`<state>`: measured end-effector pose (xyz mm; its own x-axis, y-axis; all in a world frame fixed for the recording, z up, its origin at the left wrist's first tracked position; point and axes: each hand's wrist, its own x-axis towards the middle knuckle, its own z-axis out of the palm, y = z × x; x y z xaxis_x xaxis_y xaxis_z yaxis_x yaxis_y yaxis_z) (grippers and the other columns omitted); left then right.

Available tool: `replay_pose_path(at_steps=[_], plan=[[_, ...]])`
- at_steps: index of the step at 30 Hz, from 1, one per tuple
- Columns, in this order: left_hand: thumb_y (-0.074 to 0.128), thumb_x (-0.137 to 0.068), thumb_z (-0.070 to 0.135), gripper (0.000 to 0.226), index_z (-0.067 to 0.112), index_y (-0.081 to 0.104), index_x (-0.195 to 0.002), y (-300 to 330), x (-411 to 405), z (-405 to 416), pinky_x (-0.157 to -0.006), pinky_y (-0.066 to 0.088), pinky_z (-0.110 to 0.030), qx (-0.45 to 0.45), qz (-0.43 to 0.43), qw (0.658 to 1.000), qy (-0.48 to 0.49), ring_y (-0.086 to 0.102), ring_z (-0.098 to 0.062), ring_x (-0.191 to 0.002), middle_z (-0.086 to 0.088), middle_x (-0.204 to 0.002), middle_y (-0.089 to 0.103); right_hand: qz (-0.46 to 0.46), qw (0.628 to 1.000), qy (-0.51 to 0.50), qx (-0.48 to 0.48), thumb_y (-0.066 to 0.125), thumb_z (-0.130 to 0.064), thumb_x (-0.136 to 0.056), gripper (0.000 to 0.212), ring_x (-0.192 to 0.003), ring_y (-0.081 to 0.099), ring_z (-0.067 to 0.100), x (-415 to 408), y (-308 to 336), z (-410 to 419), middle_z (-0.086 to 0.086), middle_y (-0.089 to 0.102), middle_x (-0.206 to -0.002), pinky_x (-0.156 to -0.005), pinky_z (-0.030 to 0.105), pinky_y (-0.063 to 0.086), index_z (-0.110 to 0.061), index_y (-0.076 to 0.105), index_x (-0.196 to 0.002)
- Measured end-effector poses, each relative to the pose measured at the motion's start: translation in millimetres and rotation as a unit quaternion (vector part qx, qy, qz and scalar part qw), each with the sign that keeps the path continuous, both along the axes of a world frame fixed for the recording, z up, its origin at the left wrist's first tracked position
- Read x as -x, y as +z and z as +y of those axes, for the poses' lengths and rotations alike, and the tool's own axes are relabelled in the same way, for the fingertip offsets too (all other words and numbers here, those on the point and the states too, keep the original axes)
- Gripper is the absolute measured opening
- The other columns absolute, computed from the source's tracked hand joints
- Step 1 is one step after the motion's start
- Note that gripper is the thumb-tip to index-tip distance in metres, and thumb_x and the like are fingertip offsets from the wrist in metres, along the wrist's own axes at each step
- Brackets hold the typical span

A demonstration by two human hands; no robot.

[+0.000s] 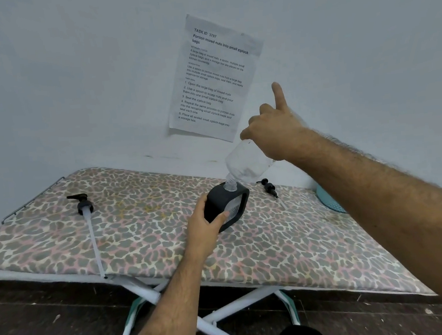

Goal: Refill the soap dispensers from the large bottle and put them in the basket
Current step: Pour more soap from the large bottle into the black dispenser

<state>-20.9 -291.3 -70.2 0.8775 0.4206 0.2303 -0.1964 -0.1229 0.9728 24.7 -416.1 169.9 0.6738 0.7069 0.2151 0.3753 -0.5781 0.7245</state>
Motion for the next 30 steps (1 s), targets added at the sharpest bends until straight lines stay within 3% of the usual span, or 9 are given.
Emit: replay_pose_path(at_steps=[3, 7, 11, 19, 23, 30], plan=[[0.070, -0.091, 0.018, 0.055, 0.029, 0.047, -0.140, -1, -1, 1, -0.085, 0.048, -0.012, 0.002, -0.001, 1.000, -0.001, 0.057, 0.012, -0.104, 0.029, -0.113, 0.058, -0.007, 1.000, 0.002, 0.008, 0.055, -0.005, -0.091, 0.052, -0.120, 0.048, 0.029, 1, 0, 2, -0.005, 0.063, -0.113, -0.109, 0.067, -0.016, -0.037, 0.057, -0.132], [0.070, -0.091, 0.018, 0.057, 0.028, 0.046, -0.142, -2, -2, 1, -0.096, 0.051, -0.026, 0.011, -0.002, 1.000, -0.005, 0.060, -0.001, -0.112, 0.021, -0.118, 0.061, -0.015, 1.000, 0.013, 0.012, 0.051, -0.003, -0.090, 0.045, -0.114, 0.051, 0.028, -1, -2, 4, -0.004, 0.062, -0.100, -0.113, 0.068, -0.011, -0.029, 0.059, -0.125], [0.070, -0.091, 0.019, 0.055, 0.029, 0.048, -0.140, -3, -2, 1, -0.089, 0.050, -0.019, 0.010, -0.007, 1.000, -0.006, 0.060, 0.001, -0.112, 0.018, -0.120, 0.062, -0.023, 0.999, 0.026, 0.017, 0.051, -0.003, -0.090, 0.040, -0.112, 0.052, 0.029, -2, -3, 7, -0.002, 0.055, -0.090, -0.114, 0.068, -0.009, -0.026, 0.060, -0.122], [0.071, -0.090, 0.018, 0.053, 0.029, 0.049, -0.137, -3, -3, 1, -0.096, 0.052, -0.028, 0.021, -0.009, 1.000, -0.007, 0.061, -0.001, -0.112, 0.020, -0.119, 0.062, -0.030, 0.998, 0.043, 0.035, 0.052, -0.007, -0.094, 0.040, -0.116, 0.050, 0.031, -4, 0, 13, 0.000, 0.046, -0.088, -0.114, 0.069, -0.007, -0.028, 0.057, -0.128], [0.070, -0.091, 0.016, 0.047, 0.040, 0.047, -0.124, -1, -2, 1, -0.089, 0.051, -0.020, 0.018, -0.008, 1.000, -0.008, 0.058, 0.010, -0.104, 0.029, -0.111, 0.059, -0.032, 0.998, 0.042, 0.038, 0.052, -0.007, -0.094, 0.042, -0.116, 0.050, 0.030, -6, 1, 13, -0.001, 0.050, -0.092, -0.114, 0.068, -0.008, -0.030, 0.057, -0.129], [0.071, -0.090, 0.017, 0.048, 0.039, 0.048, -0.126, -2, -2, 1, -0.090, 0.051, -0.022, 0.027, -0.011, 1.000, -0.012, 0.060, 0.004, -0.108, 0.024, -0.114, 0.061, -0.042, 0.995, 0.063, 0.058, 0.051, -0.004, -0.094, 0.042, -0.109, 0.051, 0.028, -9, 2, 18, -0.001, 0.061, -0.095, -0.112, 0.068, -0.009, -0.030, 0.061, -0.125]])
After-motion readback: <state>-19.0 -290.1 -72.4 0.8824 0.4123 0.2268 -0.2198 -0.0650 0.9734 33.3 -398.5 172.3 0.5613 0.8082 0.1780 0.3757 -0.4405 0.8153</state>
